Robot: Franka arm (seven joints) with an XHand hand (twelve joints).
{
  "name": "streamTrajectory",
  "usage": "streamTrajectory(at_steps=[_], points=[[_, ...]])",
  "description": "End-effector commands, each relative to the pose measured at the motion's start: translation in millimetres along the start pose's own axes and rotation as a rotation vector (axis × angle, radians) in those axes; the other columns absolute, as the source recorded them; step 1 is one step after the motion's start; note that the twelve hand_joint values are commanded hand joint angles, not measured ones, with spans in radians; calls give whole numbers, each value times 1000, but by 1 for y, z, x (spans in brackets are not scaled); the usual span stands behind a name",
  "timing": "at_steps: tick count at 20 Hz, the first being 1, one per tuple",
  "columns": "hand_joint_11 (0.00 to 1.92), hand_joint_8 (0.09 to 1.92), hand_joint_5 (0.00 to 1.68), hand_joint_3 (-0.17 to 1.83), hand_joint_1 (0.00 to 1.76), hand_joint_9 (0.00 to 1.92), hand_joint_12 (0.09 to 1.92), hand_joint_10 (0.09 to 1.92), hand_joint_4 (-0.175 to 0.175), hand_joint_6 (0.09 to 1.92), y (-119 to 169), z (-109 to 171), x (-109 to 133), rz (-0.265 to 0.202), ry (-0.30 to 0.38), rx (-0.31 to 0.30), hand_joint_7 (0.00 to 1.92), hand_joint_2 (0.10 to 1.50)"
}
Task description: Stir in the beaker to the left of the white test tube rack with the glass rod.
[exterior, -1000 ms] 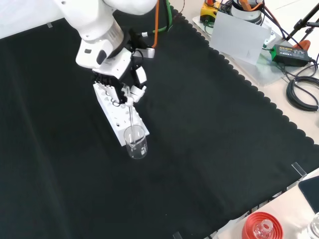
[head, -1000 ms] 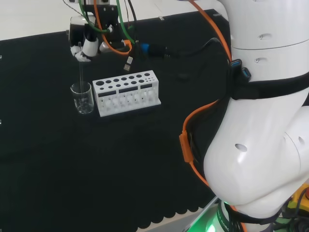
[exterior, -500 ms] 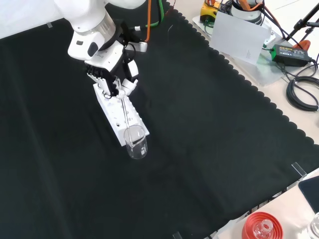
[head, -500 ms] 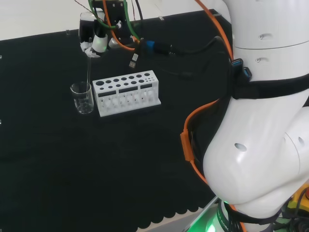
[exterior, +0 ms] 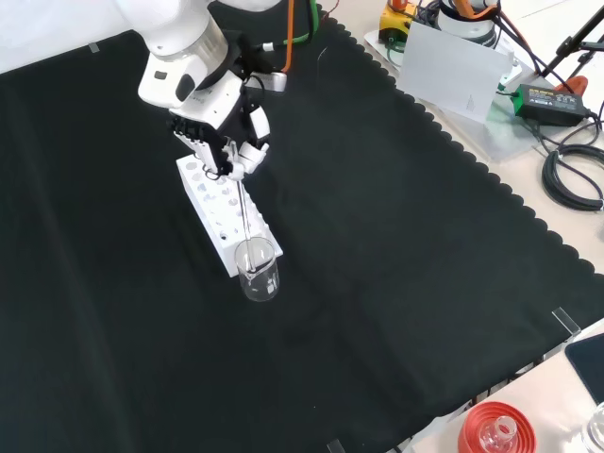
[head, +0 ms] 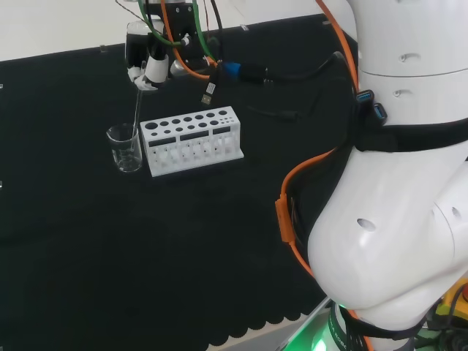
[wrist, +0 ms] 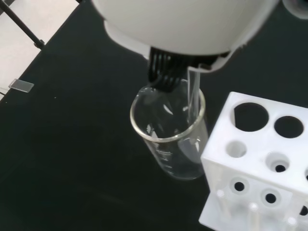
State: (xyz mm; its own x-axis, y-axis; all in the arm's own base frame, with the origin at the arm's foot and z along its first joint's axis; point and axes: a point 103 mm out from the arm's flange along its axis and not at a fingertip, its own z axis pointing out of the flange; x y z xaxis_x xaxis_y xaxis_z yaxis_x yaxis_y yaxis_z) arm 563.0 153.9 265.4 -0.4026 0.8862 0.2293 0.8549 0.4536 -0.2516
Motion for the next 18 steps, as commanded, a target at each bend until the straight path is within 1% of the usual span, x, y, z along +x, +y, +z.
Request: streamTrajectory(at_steps=[1,4,5,7,10,12,15,16,18], points=[[1694,751,1262,1060,1338,1909,518,88,-175,745,-1,0,17,-5,-2,-6,1443,420],[1694,751,1262,1059,1338,1909,518,87,-175,744,-1,0,26,-15,1,-4,1443,420],[1694,751,1262,1059,1338,1909,518,87,-175,744,-2,0,24,-19,12,-11,1443,420],[1694,751,1262,1059,1338,1909,518,87,-175,744,-3,0,24,-22,13,-13,1443,420],[1694,751,1262,1059,1338,1909,518,87,-175,745,-2,-1,30,-21,-8,-9,1443,420],[1694,750,1262,1059,1338,1909,518,87,-175,745,-4,-2,32,-23,2,-15,1443,420],[1694,750,1261,1059,1338,1909,518,87,-175,745,-2,-4,43,-22,-19,-10,1443,420],[1694,750,1261,1059,1338,1909,517,87,-175,745,-3,-4,42,-24,-4,-15,1443,420],[1694,750,1261,1059,1338,1909,517,87,-175,745,-4,-4,43,-25,-2,-17,1443,421]])
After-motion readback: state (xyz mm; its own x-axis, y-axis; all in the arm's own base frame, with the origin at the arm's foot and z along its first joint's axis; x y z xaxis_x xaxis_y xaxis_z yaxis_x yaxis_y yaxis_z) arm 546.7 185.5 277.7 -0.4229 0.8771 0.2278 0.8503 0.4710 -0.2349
